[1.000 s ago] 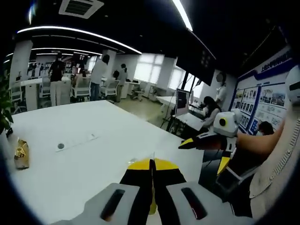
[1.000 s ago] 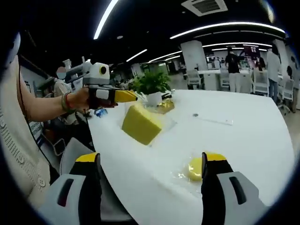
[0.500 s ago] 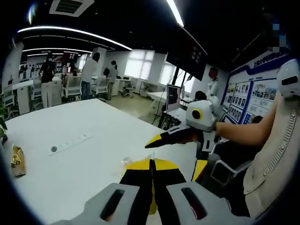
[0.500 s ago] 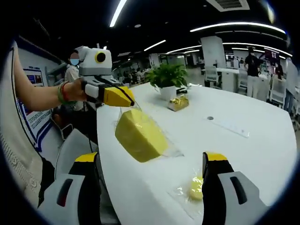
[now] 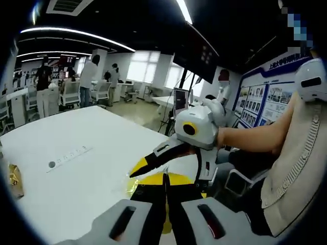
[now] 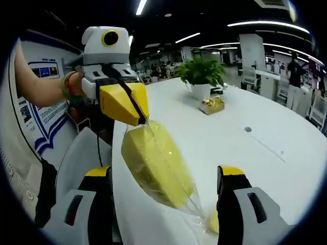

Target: Compare the silicone blocks by pressing each to a similar depth, holding the contact briefly, and releasing to observe deformation and rebound differences across the visible hardness samples.

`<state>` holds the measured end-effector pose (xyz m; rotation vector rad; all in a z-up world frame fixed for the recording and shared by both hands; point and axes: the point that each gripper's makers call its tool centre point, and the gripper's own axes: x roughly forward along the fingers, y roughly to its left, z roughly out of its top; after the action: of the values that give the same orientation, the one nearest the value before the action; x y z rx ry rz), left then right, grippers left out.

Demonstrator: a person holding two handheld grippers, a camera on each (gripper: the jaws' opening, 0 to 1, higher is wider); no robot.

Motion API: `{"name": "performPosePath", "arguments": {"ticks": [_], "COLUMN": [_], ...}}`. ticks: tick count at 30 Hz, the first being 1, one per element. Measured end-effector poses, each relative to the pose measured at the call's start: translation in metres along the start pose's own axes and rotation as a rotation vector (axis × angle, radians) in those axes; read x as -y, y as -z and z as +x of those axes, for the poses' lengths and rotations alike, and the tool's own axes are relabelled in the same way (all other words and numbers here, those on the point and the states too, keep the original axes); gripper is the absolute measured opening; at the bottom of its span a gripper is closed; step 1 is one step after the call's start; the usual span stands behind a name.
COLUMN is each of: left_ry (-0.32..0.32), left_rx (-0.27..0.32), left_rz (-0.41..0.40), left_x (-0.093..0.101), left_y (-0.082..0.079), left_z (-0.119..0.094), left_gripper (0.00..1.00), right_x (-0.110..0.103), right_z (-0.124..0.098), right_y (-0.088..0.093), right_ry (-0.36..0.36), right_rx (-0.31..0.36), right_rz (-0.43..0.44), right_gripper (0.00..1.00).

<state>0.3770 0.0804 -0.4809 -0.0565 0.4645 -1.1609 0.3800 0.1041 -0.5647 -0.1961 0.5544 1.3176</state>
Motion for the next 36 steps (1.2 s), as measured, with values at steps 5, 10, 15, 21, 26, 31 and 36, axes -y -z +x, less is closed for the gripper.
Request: {"name": "performPosePath", "arguments": {"ticks": [5, 10, 15, 21, 26, 31, 36], "left_ry": [0.021, 0.042, 0.046, 0.048, 0.041, 0.037, 0.042], "left_rx": [-0.021, -0.025, -0.032, -0.041, -0.040, -0.045, -0.044], "left_rz": [0.013, 0.019, 0.027, 0.030, 0.033, 0.040, 0.040], "left_x": [0.000, 0.003, 0.001, 0.001, 0.000, 0.002, 0.006], "left_y": [0.004, 0.004, 0.005, 0.009, 0.010, 0.012, 0.013], "left_z": [0.003, 0.004, 0.004, 0.001, -0.001, -0.002, -0.002], "left_gripper": [0.00, 0.00, 0.00, 0.00, 0.00, 0.00, 0.00], "right_x": [-0.002, -0.001, 0.001, 0.004, 0.003, -0.004, -0.009], "right_z": [0.010, 0.012, 0.011, 0.008, 0.008, 0.007, 0.005], "right_y": [0.012, 0.017, 0.020, 0.018, 0.017, 0.021, 0.021], "right_ry": [-0.035, -0.060, -0.066, -0.049, -0.042, -0.067, -0.077], "right_rx": [-0.043, -0.058, -0.061, -0.042, -0.038, -0.056, -0.056], "right_rz": [-0.010, -0.028, -0.045, -0.071, -0.070, -0.013, 0.000], "right_gripper": [0.69, 0.52, 0.38, 0.28, 0.22, 0.16, 0.08]}}
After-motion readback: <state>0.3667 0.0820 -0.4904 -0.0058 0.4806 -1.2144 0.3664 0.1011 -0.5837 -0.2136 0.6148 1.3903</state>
